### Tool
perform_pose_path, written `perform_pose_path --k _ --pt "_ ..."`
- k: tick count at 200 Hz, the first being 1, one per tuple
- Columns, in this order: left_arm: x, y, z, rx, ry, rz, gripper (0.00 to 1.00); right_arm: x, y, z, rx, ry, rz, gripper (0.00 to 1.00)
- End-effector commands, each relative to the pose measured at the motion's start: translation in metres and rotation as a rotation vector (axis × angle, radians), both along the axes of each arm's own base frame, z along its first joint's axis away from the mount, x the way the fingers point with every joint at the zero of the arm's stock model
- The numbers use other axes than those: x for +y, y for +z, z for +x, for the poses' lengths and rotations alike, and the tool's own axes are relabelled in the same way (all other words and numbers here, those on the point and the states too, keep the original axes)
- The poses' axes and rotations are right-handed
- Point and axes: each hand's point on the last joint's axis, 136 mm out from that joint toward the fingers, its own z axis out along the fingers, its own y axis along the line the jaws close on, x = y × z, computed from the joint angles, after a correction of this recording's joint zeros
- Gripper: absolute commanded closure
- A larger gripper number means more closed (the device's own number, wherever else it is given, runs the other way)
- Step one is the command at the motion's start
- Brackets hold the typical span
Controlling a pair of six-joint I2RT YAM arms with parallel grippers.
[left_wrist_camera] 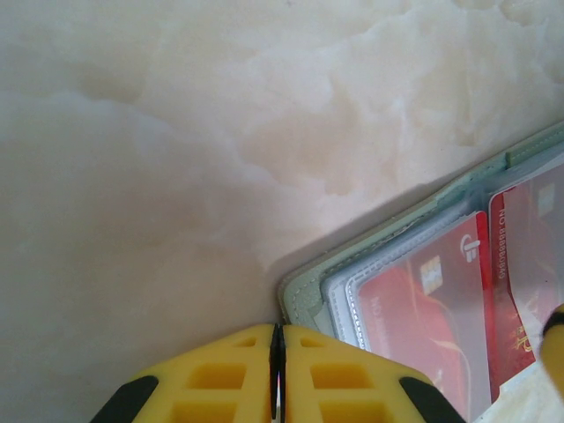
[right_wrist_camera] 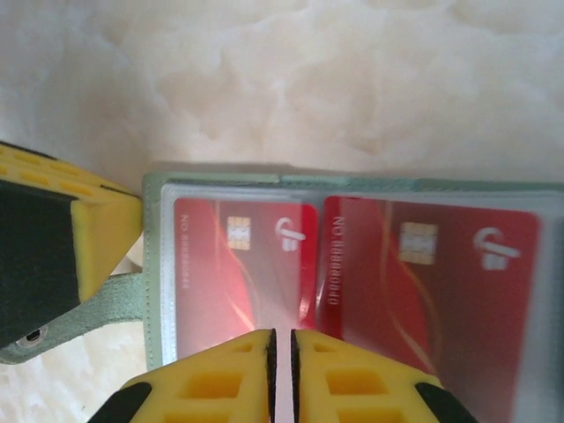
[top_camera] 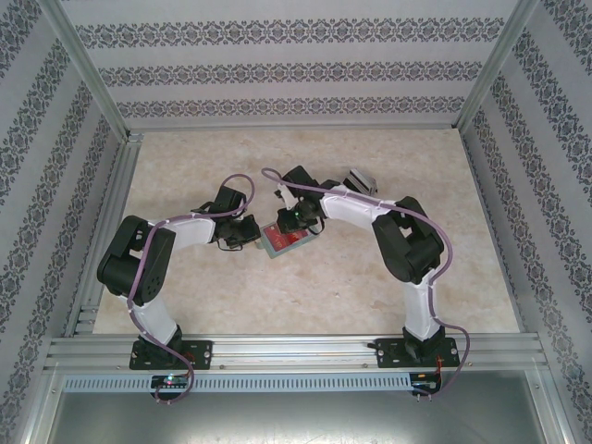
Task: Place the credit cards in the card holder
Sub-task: Insert the credit card into the card slot.
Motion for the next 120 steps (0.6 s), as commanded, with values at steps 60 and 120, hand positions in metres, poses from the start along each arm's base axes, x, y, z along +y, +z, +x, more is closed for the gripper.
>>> perform_pose_path --k 60,120 --pt "0.0 -0.006 -0.003 0.008 -0.002 -0.006 0.88 -0.018 -0.004 -0.003 0.013 -0.025 -0.009 0.83" --pt "0.0 -0.005 -0.002 0.005 -0.002 -0.009 0.88 -0.012 0.016 -0.003 -0.054 0.008 -0.046 0.83"
